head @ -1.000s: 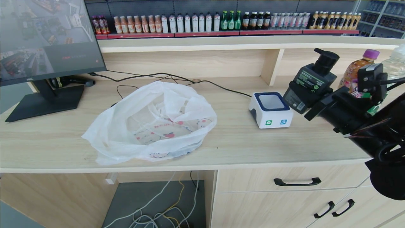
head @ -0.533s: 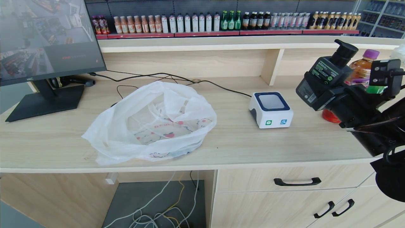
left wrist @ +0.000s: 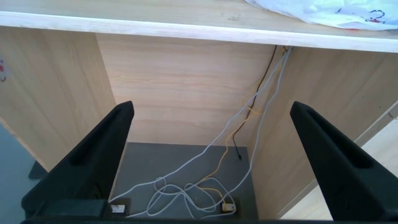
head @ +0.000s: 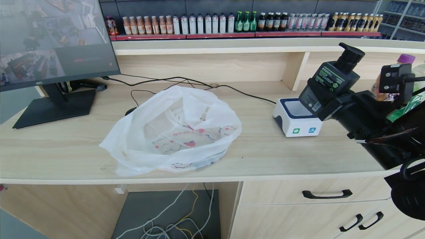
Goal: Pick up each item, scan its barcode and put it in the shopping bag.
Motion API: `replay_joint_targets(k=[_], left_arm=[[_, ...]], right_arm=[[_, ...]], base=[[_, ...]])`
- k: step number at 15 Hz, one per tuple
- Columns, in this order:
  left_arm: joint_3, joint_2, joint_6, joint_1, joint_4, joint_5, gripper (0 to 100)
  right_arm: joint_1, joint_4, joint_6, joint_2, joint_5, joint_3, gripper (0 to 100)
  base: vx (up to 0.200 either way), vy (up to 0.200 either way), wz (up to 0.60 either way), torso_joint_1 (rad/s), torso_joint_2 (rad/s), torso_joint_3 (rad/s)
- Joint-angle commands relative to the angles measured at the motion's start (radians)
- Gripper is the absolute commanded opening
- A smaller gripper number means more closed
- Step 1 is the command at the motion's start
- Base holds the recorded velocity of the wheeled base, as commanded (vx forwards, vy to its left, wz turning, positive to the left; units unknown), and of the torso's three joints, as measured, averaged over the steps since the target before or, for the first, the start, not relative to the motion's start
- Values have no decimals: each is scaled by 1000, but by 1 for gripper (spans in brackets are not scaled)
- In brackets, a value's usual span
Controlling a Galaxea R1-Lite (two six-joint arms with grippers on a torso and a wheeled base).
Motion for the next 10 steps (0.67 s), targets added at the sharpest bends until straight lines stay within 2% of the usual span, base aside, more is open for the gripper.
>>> replay_joint_targets(k=[1, 10], left_arm=[[0, 0, -1, 2, 0, 0, 100], [0, 0, 1, 2, 0, 0, 100]], right_arm=[[8, -2, 3, 1, 1, 7, 0], [28, -2, 16, -5, 1, 47, 0]], base=[[0, 200, 0, 2, -2, 12], [0, 200, 0, 3, 2, 2]])
